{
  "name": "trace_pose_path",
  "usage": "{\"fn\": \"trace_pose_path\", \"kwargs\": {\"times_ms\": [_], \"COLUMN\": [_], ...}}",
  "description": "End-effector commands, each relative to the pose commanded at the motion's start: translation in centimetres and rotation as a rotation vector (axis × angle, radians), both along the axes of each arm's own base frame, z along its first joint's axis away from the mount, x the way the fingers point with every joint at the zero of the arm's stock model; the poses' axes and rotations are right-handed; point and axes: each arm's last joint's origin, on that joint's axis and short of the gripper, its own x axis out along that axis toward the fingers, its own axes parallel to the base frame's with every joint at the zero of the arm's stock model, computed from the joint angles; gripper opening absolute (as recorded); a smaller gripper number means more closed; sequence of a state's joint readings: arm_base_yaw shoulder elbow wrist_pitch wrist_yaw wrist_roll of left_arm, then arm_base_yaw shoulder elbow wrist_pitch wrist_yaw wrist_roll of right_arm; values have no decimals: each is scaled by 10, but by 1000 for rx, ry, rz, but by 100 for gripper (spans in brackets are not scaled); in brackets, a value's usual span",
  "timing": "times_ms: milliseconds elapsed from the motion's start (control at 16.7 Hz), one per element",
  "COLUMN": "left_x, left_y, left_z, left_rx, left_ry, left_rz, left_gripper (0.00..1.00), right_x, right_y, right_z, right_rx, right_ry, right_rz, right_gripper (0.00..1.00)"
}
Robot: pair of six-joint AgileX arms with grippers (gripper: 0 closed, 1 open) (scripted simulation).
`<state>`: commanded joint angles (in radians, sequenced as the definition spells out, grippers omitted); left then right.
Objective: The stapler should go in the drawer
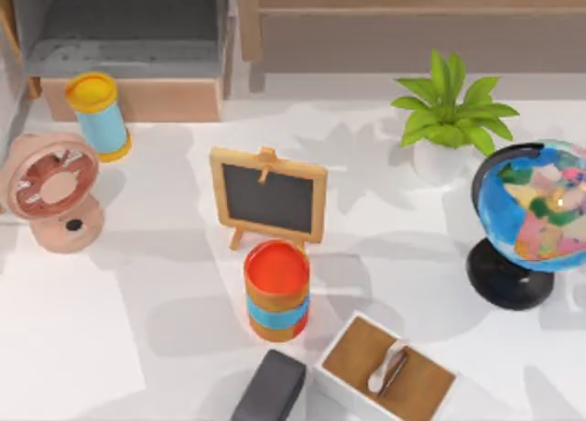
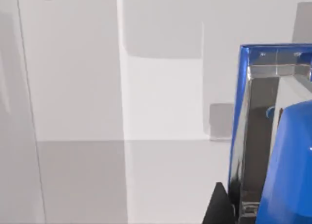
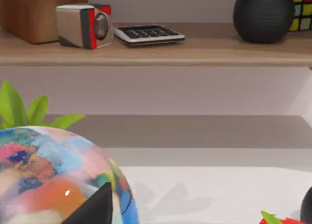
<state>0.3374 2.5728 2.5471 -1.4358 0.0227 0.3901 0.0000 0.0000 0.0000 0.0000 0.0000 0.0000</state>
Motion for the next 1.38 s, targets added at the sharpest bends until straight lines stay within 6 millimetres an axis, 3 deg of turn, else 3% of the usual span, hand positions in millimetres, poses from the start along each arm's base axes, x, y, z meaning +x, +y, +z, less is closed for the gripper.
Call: {"fn": "trace_pose_path", "kwargs": {"times_ms": [180, 1140, 1380], "left_x": [4, 4, 4], "left_y": [-1, -1, -1], "left_z": [-38, -49, -49], "left_rx": [-21, -22, -22], "left_ry": [97, 100, 100], "left_rz": [1, 1, 1], "left_gripper": [0, 0, 30], "right_x": [0, 0, 0], "right_y": [0, 0, 0], "right_z": [0, 0, 0], "right_rx": [0, 0, 0], "right_ry": [0, 0, 0], "right_rz": [0, 0, 0], "right_gripper": [100, 100, 100]}}
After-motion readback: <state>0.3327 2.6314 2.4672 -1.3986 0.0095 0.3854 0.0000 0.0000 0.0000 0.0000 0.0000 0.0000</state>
